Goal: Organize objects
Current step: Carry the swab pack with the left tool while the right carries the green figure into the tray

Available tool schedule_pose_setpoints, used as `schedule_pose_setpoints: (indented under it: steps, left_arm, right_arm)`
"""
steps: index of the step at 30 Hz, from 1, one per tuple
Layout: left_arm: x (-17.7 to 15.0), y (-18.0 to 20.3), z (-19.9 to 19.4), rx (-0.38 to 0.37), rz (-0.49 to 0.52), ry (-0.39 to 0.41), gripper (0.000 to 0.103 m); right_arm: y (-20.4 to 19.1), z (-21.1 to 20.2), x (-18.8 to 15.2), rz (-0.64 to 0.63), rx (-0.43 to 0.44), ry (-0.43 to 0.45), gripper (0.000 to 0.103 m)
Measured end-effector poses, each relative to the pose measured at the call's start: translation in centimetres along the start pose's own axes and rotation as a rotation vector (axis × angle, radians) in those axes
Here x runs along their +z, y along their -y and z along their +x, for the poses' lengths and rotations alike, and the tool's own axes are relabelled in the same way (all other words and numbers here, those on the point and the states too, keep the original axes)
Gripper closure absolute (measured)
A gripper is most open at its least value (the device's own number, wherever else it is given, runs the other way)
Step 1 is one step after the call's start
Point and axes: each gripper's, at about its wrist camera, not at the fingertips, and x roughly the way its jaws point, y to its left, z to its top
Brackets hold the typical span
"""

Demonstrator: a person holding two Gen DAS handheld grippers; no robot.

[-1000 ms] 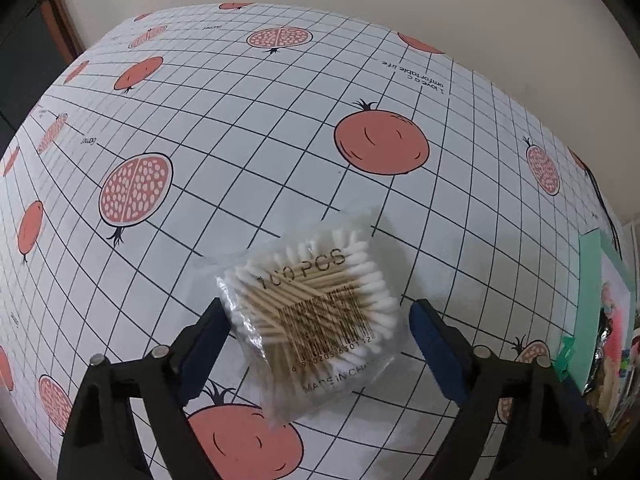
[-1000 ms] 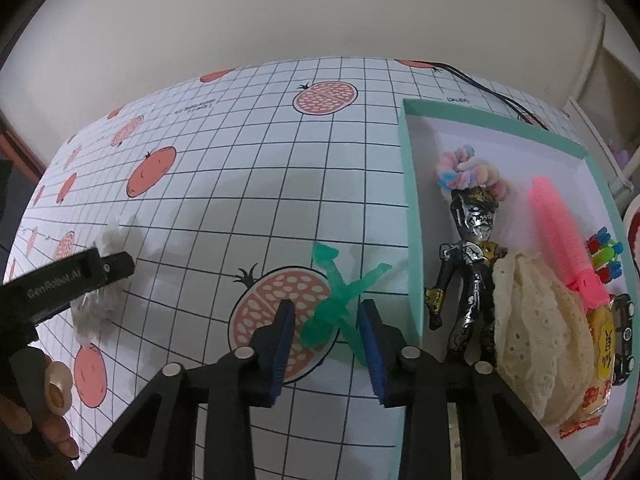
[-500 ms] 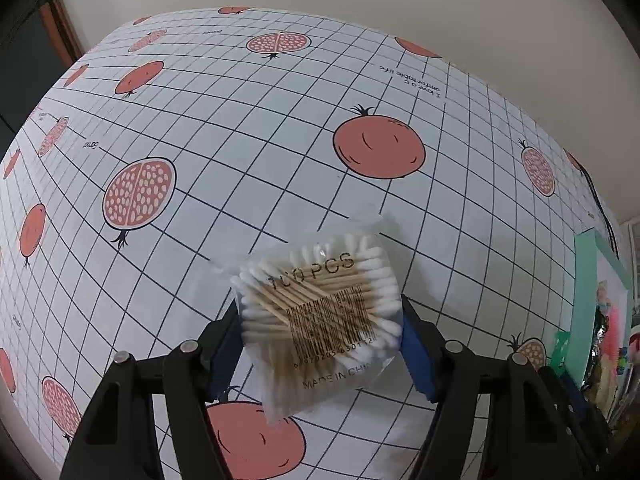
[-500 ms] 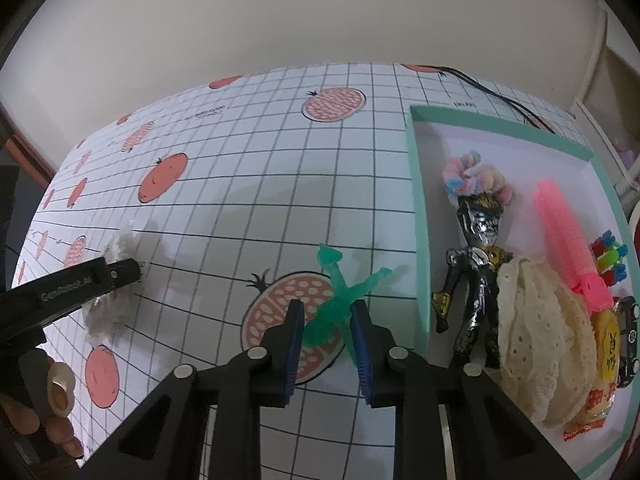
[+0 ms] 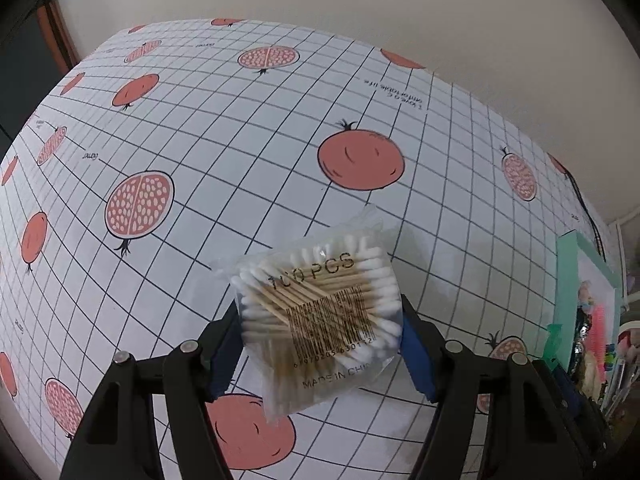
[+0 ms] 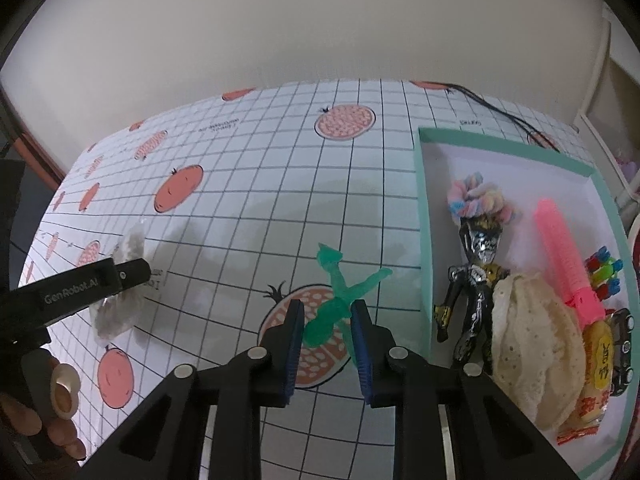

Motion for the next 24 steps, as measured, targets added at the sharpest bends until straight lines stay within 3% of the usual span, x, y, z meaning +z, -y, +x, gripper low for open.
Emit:
schedule_pose_setpoints:
  steps: [4, 24]
  left_arm:
    - [-1.3, 2.2, -0.9, -0.007, -0.003, 0.017, 0.032]
    - [-1.7, 6.3, -6.2, -0.054, 0.055, 0.101, 0.032]
  right_arm:
    - [-0.2, -0.9, 0.3, -0.007, 0.011, 0.026, 0.078]
    - [1.7, -5.2, 1.4, 0.017, 0.042, 0.124, 0.078]
